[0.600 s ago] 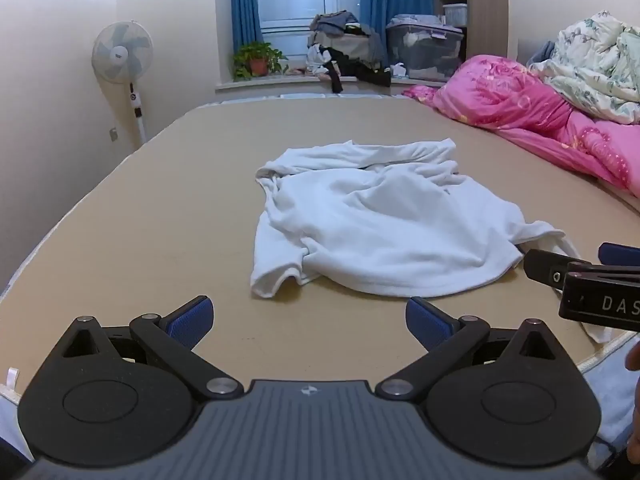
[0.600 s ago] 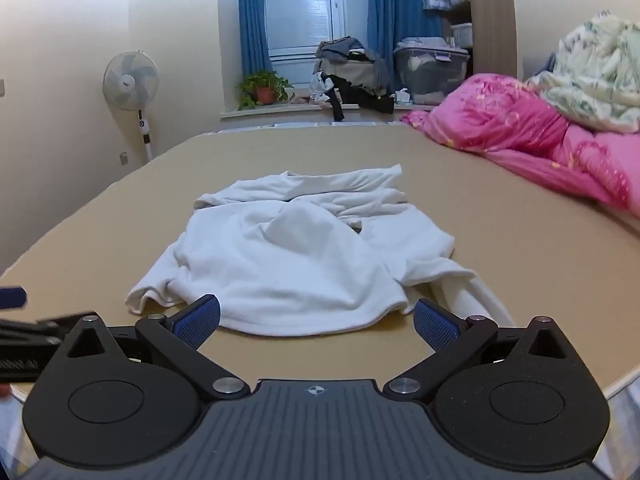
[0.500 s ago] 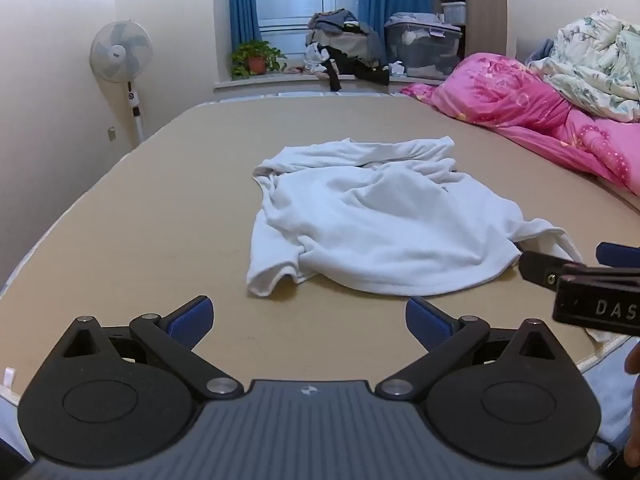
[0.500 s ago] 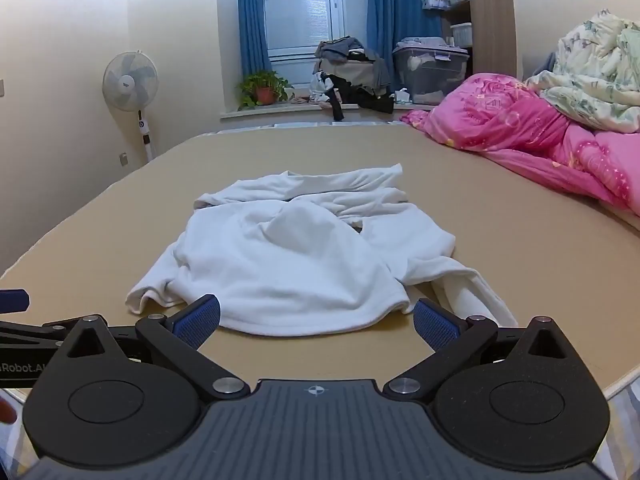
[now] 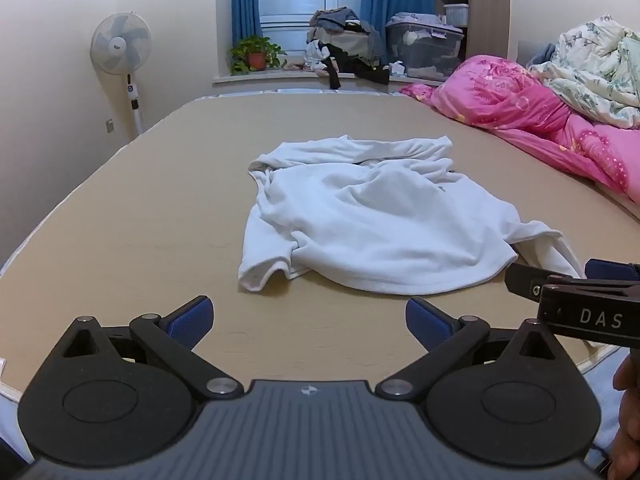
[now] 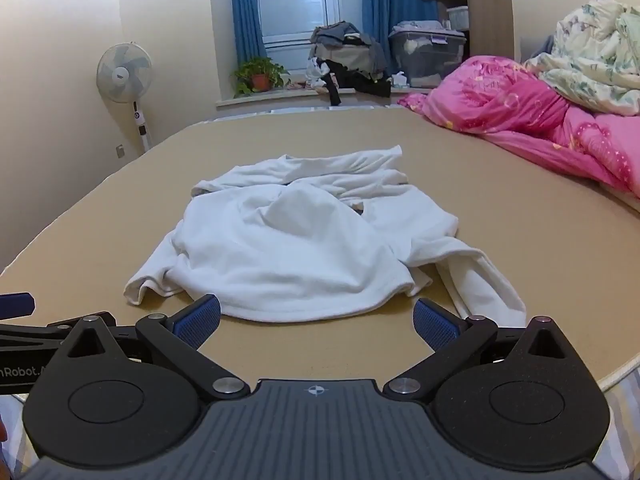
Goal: Fold small clothes
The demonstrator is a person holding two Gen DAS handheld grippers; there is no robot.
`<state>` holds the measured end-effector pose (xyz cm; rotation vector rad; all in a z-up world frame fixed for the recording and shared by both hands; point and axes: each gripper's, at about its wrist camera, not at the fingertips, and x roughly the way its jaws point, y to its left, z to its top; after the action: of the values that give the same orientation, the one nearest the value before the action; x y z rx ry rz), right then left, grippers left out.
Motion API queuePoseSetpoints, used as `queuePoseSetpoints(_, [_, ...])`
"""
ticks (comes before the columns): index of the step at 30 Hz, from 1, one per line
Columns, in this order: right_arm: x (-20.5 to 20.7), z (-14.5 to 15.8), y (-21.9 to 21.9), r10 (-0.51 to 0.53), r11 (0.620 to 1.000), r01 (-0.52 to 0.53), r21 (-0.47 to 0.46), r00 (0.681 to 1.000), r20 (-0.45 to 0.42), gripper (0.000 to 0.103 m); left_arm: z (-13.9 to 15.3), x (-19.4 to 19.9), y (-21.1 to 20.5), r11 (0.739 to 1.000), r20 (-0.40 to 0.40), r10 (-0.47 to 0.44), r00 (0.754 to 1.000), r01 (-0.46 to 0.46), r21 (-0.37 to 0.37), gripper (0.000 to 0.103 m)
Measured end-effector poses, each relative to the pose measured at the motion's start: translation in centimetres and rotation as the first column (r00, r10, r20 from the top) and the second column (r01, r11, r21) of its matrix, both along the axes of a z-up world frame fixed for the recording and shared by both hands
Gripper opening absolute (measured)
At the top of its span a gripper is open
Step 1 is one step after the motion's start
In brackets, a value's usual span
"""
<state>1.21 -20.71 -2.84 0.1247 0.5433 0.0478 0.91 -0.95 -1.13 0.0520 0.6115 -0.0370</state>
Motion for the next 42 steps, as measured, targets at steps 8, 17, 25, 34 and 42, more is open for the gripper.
queuePoseSetpoints(8, [0.14, -0.2, 0.2, 0.008, 1.0, -0.008, -0.012, 1.0, -0.012, 0.102, -0.19, 0.05, 0.03, 1.0, -0.01, 0.001, 1.0, -0.001, -0.007, 0.102])
queuePoseSetpoints(17, [0.27, -0.41, 0.24, 0.008, 1.0, -0.008, -0.019, 1.0, -0.026, 0.102, -0.24, 0.07, 0.05, 1.0, -0.011, 0.002, 1.0, -0.002, -0.007, 0.102])
queuePoseSetpoints(25, [0.39, -0.78, 0.45, 0.011, 0.999, -0.012, -0.037, 0.999, -0.031, 0.102, -0.55, 0.01, -0.19, 1.0, -0.012, 0.002, 1.0, -0.002, -0.007, 0.102])
queuePoseSetpoints(34, [0.55, -0.84, 0.75, 0.015, 0.999, -0.016, -0.046, 0.999, -0.033, 0.102, -0.49, 0.04, -0.13, 1.0, -0.013, 0.002, 1.0, -0.002, -0.007, 0.102])
queuePoseSetpoints(42, [0.62, -0.86, 0.85, 0.017, 0.999, -0.019, -0.048, 0.999, -0.032, 0.102, -0.53, 0.08, -0.22, 1.0, -0.013, 0.002, 1.0, -0.002, -0.01, 0.102])
